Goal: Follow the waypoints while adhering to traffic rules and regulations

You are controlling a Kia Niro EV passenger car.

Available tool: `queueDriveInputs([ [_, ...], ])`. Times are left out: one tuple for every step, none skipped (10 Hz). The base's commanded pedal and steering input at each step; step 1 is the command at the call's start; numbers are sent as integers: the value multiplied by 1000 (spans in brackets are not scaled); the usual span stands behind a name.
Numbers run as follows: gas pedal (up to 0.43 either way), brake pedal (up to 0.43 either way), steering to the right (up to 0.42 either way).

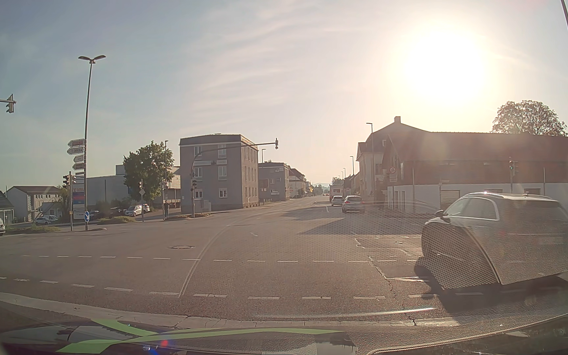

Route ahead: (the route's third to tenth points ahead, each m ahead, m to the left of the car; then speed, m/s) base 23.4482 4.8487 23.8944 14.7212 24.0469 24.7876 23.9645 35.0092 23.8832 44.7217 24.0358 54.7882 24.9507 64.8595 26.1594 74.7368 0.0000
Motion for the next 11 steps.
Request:
queueDriveInputs([
  [0, 274, -4],
  [0, 274, -4],
  [0, 268, -4],
  [0, 274, -4],
  [0, 268, -4],
  [0, 274, -4],
  [0, 274, -5],
  [0, 274, -4],
  [0, 274, -4],
  [0, 274, -5],
  [0, 274, -5],
])
